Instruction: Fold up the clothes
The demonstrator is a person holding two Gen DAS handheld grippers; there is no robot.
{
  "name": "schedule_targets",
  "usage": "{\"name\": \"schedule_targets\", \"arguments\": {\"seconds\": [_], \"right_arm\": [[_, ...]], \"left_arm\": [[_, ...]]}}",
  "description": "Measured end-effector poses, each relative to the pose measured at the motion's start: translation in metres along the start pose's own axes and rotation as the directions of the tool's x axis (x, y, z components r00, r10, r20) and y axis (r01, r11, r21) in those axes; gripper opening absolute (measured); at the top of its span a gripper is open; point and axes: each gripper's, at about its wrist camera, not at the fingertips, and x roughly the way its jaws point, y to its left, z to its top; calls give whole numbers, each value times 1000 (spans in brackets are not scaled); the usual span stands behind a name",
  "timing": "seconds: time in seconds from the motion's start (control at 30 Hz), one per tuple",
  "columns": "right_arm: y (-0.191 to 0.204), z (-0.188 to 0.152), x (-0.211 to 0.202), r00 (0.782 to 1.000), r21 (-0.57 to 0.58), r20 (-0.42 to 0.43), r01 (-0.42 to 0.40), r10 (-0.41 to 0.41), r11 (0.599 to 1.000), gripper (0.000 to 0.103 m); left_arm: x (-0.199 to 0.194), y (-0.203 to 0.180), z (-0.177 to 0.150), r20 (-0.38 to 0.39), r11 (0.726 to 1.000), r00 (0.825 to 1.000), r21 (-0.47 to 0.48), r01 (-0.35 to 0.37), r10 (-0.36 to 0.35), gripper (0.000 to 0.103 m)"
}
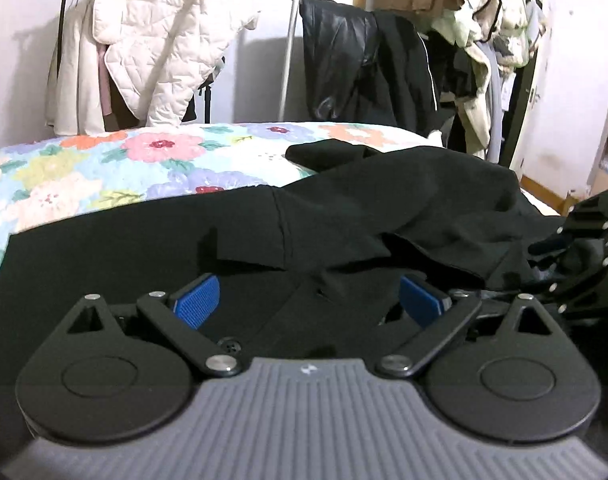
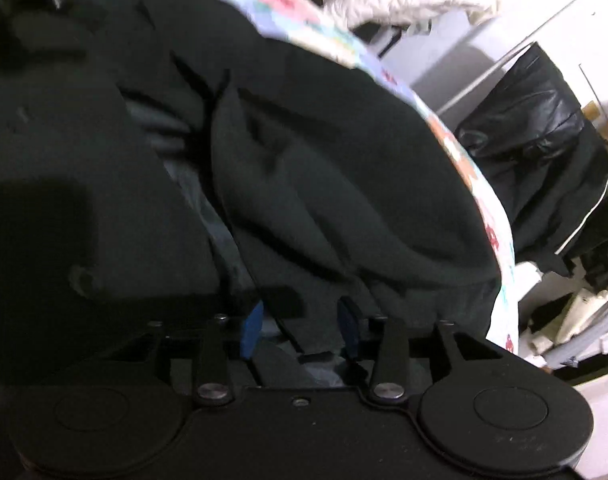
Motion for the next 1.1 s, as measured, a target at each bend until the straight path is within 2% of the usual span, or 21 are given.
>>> {"name": "schedule_targets", "arguments": {"seconds": [0.13, 0.17, 0.2, 0.27, 0.3, 0.33, 0.37, 0.4, 0.5, 0.63, 0.7, 0.73, 0.77, 0.87, 0.93, 1.0, 1.03, 1.1], "right_arm": [[3, -7, 12, 1000, 10, -8, -8, 9, 1000, 53], [3, -8, 11, 1000, 16, -5, -3, 3, 1000, 56], [4, -9, 11, 1000, 6, 3, 9, -9, 1000, 65], [8, -13, 14, 997, -36, 34, 72, -71, 997, 69], [8, -12, 17, 997, -25, 31, 65, -64, 998, 66], [7, -10, 20, 998, -12, 26, 55, -54, 998, 54], [4, -8, 20, 1000, 10, 20, 22, -22, 1000, 16], [1, -5, 21, 1000, 28, 2, 0, 0, 1000, 8], [-9, -2, 16, 1000, 84, -2, 20, -20, 996, 6], [-36, -5, -7, 991, 150, 1, 129, -130, 980, 4], [-56, -16, -12, 977, 131, -40, 213, -210, 968, 4], [-66, -22, -14, 966, 120, -61, 255, -250, 959, 4], [-74, -29, -16, 960, 144, -76, 279, -270, 949, 4], [-97, -48, -23, 938, 222, -121, 345, -325, 912, 3], [-113, -62, -28, 921, 270, -154, 388, -358, 881, 3], [-116, -71, -38, 910, 332, -171, 414, -377, 848, 3], [-117, -76, -43, 905, 363, -180, 426, -386, 829, 3], [-116, -85, -55, 900, 423, -203, 436, -386, 795, 3]], "left_arm": [[11, 7, -10, -39, 1000, 999, 4, -15, 15, 97], [13, 8, -11, -51, 1000, 998, 4, -22, 22, 97], [13, 10, -12, -54, 1000, 998, -4, -21, 20, 97], [13, 15, -12, -59, 999, 998, -24, -22, 21, 97], [13, 16, -11, -59, 999, 998, -33, -21, 19, 97], [12, 18, -11, -57, 999, 998, -38, -25, 22, 97], [12, 19, -11, -56, 999, 998, -41, -28, 26, 98], [11, 19, -11, -56, 999, 998, -35, -34, 32, 97], [5, 16, -10, -36, 998, 997, 14, -65, 65, 98], [-7, 8, -5, 10, 989, 993, 91, -117, 116, 98], [-15, 0, -2, 59, 964, 973, 135, -230, 224, 97], [-19, -7, -1, 98, 930, 948, 189, -315, 301, 97], [-23, -12, 0, 137, 908, 937, 234, -347, 323, 97], [-36, -8, 7, 156, 931, 946, 193, -310, 283, 98], [-39, 5, 12, 91, 973, 973, 74, -218, 211, 98], [-35, 15, 13, 16, 987, 987, -9, -160, 160, 98], [-32, 20, 13, -22, 989, 990, -44, -140, 139, 98], [-23, 24, 9, -104, 985, 981, -35, -171, 166, 98]]}}
